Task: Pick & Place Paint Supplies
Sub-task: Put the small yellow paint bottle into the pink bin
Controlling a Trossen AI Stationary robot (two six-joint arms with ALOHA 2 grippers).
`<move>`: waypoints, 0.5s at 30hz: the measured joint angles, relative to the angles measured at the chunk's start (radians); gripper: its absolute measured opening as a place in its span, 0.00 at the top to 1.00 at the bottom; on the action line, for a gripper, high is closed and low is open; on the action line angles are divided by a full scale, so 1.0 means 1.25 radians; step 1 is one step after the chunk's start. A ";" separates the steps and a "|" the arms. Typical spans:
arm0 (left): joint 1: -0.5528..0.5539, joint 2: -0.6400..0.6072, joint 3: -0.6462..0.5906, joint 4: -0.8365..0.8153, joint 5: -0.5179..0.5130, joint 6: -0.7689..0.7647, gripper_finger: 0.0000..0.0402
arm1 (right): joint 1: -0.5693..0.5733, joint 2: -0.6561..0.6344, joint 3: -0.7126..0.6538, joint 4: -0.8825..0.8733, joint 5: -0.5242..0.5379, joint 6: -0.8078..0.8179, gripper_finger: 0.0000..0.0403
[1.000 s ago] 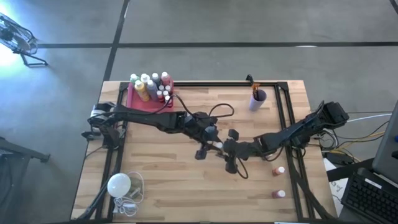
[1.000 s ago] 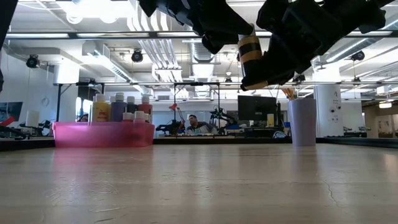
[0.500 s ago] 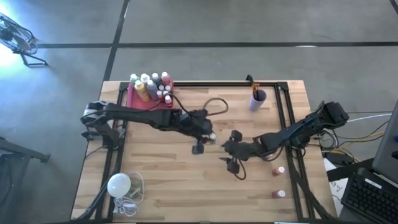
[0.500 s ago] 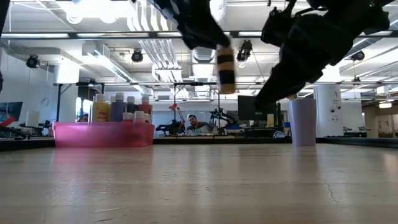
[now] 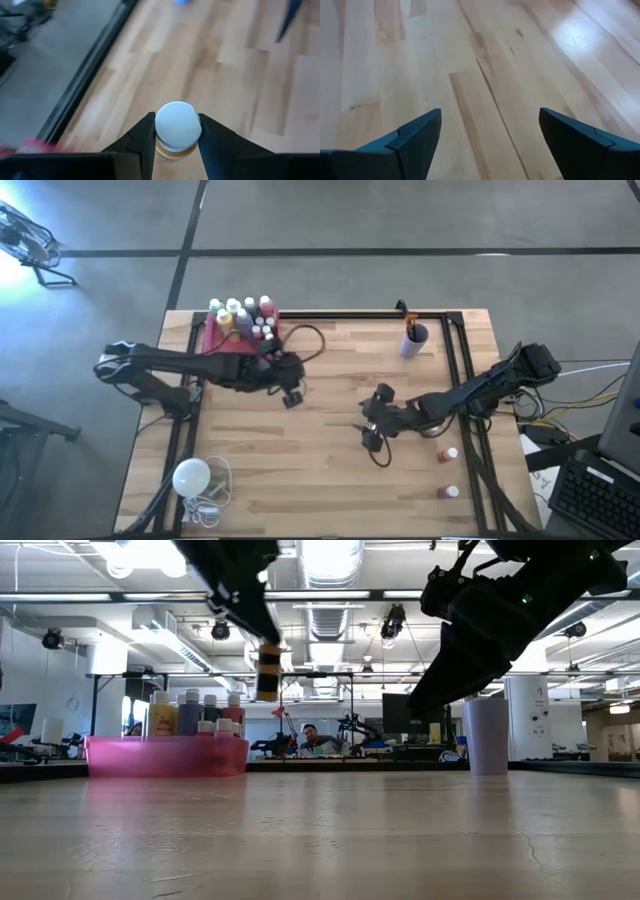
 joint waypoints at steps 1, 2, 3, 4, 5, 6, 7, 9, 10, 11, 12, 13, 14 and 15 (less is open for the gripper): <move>0.003 -0.025 -0.029 0.012 -0.013 -0.010 0.68 | -0.002 0.000 0.000 0.003 0.000 0.000 0.18; 0.007 -0.050 -0.057 0.024 -0.024 -0.021 0.68 | -0.004 0.000 0.000 0.007 0.000 0.000 0.18; 0.012 -0.075 -0.086 0.041 -0.032 -0.031 0.68 | -0.006 0.000 0.000 0.009 0.001 0.000 0.18; 0.016 -0.099 -0.116 0.062 -0.041 -0.038 0.68 | -0.008 0.000 0.000 0.013 0.002 -0.001 0.18; 0.021 -0.123 -0.142 0.079 -0.049 -0.045 0.68 | -0.011 0.000 0.000 0.019 0.002 -0.003 0.19; 0.025 -0.146 -0.167 0.092 -0.060 -0.049 0.68 | -0.012 0.000 0.000 0.024 0.002 -0.005 0.19; 0.030 -0.172 -0.190 0.103 -0.066 -0.055 0.68 | -0.015 0.000 0.000 0.029 0.002 -0.009 0.20; 0.038 -0.216 -0.227 0.111 -0.082 -0.071 0.68 | -0.019 0.000 0.000 0.038 0.002 -0.015 0.22; 0.041 -0.238 -0.243 0.112 -0.089 -0.080 0.68 | -0.020 0.000 0.000 0.041 0.002 -0.016 0.23; 0.045 -0.257 -0.258 0.111 -0.100 -0.085 0.68 | -0.022 0.000 0.000 0.042 0.002 -0.018 0.23; 0.046 -0.276 -0.272 0.111 -0.108 -0.087 0.68 | -0.024 0.000 0.000 0.042 0.002 -0.019 0.24; 0.049 -0.293 -0.284 0.109 -0.120 -0.089 0.68 | -0.027 0.000 0.000 0.043 0.002 -0.019 0.25; 0.052 -0.311 -0.295 0.109 -0.131 -0.092 0.68 | -0.028 0.000 0.000 0.044 0.002 -0.019 0.25; 0.057 -0.327 -0.305 0.110 -0.142 -0.094 0.68 | -0.031 0.000 0.000 0.044 0.002 -0.019 0.26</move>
